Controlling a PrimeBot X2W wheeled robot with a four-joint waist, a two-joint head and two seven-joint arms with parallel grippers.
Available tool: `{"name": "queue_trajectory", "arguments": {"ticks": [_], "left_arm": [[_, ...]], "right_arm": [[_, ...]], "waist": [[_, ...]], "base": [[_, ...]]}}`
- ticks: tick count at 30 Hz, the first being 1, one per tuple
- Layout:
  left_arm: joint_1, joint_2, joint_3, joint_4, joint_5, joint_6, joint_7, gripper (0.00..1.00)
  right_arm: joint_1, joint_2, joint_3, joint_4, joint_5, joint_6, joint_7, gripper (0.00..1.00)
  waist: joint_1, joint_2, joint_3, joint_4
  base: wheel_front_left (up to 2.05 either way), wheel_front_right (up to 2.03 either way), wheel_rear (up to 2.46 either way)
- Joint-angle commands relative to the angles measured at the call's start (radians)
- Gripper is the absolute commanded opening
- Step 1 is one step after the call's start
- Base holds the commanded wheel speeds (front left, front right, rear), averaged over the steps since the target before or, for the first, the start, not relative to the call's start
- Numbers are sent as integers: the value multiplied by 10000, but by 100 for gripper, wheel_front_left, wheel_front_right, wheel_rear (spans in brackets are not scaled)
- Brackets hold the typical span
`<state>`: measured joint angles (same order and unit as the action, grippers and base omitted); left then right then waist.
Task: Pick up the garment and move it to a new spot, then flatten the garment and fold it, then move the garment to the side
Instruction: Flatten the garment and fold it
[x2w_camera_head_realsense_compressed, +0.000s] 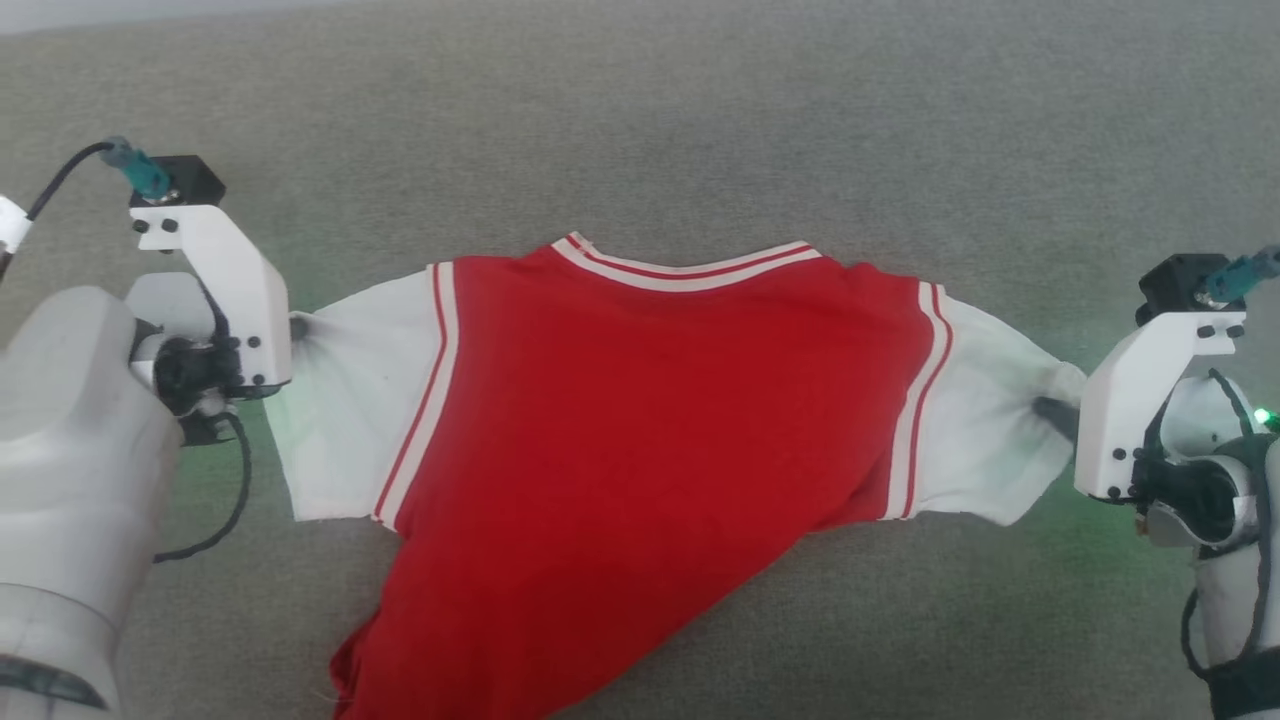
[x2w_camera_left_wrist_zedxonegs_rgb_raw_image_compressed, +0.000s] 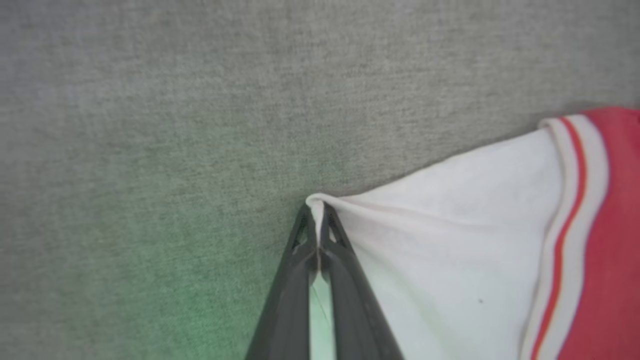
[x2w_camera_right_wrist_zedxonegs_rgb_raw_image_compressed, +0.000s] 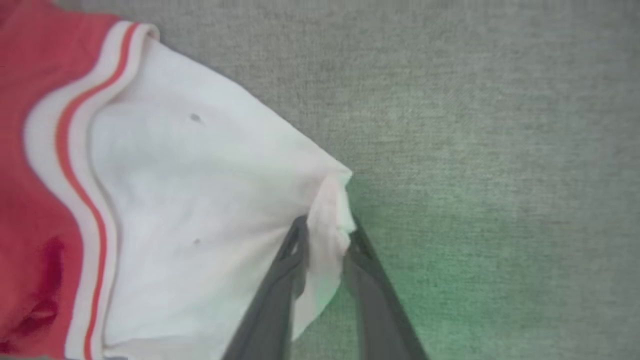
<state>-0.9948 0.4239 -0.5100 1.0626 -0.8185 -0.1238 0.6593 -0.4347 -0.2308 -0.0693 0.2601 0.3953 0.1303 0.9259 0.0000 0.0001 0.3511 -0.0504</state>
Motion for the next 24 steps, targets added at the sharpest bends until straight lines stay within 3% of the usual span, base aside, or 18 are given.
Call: {"name": "queue_trajectory", "arguments": {"ticks": [1,11,15,24], "left_arm": [[398,-231,-195,335,-81,-5,-63,0],[-495,-458,-362,96,-76,-53,-458,0],[-957,-472,-388,-55,-139,-61,-557,0],[-2458,-213,-460,-435,42,-68,-906,0]], "right_arm": [[17,185,42,342,170,8,-36,0],[-1176,-138,-336,137,431,5,-591,0],[-2013,406,-1079,271,435,6,-817,0],[-4073,849,-1237,833,-674,6,-1497,0]], "waist": [[0,-1,-179,149],[0,-1,-1543,576],[0,-1,-2209,696],[0,-1,-3506,712]], "base": [[0,0,0],[0,0,0],[0,0,0],[0,0,0]]}}
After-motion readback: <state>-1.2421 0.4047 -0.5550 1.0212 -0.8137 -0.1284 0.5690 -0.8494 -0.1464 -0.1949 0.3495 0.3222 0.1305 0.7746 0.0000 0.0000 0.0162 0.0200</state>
